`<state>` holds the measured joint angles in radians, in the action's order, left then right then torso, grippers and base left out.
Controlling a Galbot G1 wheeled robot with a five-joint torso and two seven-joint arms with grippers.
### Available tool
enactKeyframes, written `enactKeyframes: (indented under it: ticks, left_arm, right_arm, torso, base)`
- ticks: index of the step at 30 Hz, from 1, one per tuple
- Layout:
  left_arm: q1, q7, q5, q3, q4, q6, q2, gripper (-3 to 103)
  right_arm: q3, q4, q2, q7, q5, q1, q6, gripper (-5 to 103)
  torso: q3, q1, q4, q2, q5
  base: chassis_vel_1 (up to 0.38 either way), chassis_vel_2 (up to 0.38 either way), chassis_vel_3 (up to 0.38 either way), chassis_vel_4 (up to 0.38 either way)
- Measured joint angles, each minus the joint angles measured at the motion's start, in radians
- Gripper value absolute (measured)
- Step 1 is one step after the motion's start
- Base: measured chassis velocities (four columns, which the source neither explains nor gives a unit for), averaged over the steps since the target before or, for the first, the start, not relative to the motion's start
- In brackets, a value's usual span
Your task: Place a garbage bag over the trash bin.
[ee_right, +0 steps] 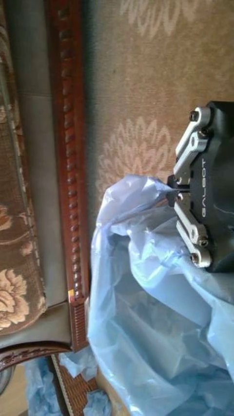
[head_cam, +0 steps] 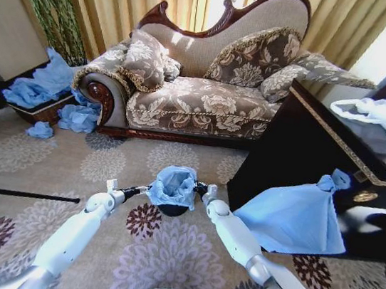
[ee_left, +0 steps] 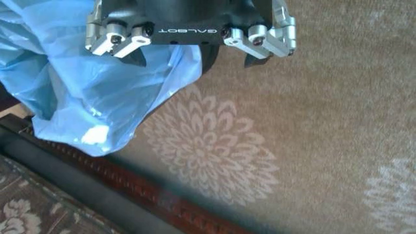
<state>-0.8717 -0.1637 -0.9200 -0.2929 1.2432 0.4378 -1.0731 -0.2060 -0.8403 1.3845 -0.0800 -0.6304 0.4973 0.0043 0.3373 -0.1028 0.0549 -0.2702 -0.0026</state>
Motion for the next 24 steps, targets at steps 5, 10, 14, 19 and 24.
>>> enactKeyframes:
  ticks: [5,10,14,19,24]
  left_arm:
    - [-0.008,0.002,0.013,-0.001,0.006,-0.004,-0.012,93]
    - [-0.025,0.005,0.027,-0.009,0.031,-0.014,-0.010,99]
    - [-0.047,0.005,0.049,-0.020,0.068,-0.028,0.001,100]
    - [-0.076,0.005,0.106,-0.035,0.132,-0.062,0.008,100]
    - [-0.089,0.004,0.132,-0.048,0.166,-0.075,0.006,100]
  right_arm:
    - [-0.001,0.011,0.002,0.002,0.008,-0.001,0.001,-3]
    - [-0.001,-0.017,-0.011,0.024,0.009,0.002,0.001,12]
    - [-0.011,-0.059,-0.041,0.037,0.011,0.002,-0.002,22]
    - [-0.018,-0.110,-0.080,0.054,0.025,0.003,-0.003,44]
    - [-0.025,-0.164,-0.115,0.078,0.027,0.010,-0.011,61]
  torso:
    - [0.000,0.000,0.0000,0.000,-0.0001]
    - [0.000,0.000,-0.0001,0.000,0.0000]
    - [0.000,0.000,-0.0001,0.000,0.0000]
    - [0.000,0.000,-0.0002,0.000,0.0002]
    - [0.000,0.000,0.0000,0.000,0.0001]
  base:
    - [0.000,0.000,0.000,0.000]
    - [0.000,0.000,0.000,0.000]
    - [0.000,0.000,0.000,0.000]
    - [0.000,0.000,0.000,0.000]
    - [0.000,0.000,0.000,0.000]
